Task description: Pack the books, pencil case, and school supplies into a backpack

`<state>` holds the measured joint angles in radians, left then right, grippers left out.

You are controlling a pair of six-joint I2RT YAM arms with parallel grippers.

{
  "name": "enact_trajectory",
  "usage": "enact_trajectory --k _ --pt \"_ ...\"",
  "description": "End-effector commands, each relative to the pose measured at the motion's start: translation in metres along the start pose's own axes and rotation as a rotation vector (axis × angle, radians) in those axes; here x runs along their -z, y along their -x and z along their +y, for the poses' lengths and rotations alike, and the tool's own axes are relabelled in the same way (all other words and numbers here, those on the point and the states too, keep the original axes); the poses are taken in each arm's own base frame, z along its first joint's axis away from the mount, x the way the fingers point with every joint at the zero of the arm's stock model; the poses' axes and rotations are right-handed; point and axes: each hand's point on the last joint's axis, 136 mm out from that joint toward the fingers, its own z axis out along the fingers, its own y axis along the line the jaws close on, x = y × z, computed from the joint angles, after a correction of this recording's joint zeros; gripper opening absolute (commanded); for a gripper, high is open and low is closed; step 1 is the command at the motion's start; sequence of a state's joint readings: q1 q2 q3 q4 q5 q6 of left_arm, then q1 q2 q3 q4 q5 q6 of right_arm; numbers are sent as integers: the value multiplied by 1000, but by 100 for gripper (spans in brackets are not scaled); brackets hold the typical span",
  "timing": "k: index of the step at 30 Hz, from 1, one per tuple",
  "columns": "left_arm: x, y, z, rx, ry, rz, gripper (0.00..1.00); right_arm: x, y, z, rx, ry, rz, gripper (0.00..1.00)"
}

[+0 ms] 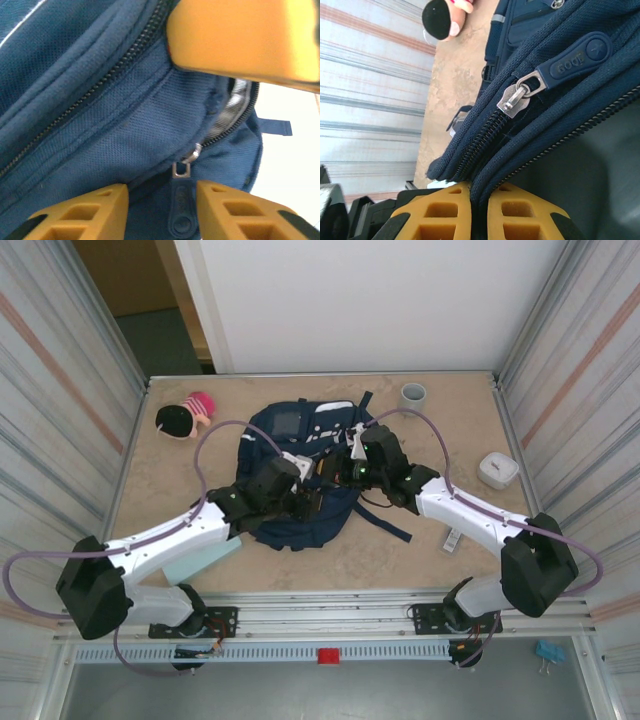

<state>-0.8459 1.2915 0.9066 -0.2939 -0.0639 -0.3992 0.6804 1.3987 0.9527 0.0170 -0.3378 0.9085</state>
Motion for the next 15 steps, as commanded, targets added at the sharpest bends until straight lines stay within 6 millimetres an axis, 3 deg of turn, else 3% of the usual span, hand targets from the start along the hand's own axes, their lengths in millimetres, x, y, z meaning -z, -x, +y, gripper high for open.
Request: enact_trajectory --k 1,6,15 --pt "-10 8 4 37 11 -28 29 26 16 51 65 170 -71 0" --pt "-6 4 5 53 4 -31 2 32 16 36 65 117 -70 0" --pt "14 -33 37 63 100 -8 0 59 32 -3 29 47 -97 0"
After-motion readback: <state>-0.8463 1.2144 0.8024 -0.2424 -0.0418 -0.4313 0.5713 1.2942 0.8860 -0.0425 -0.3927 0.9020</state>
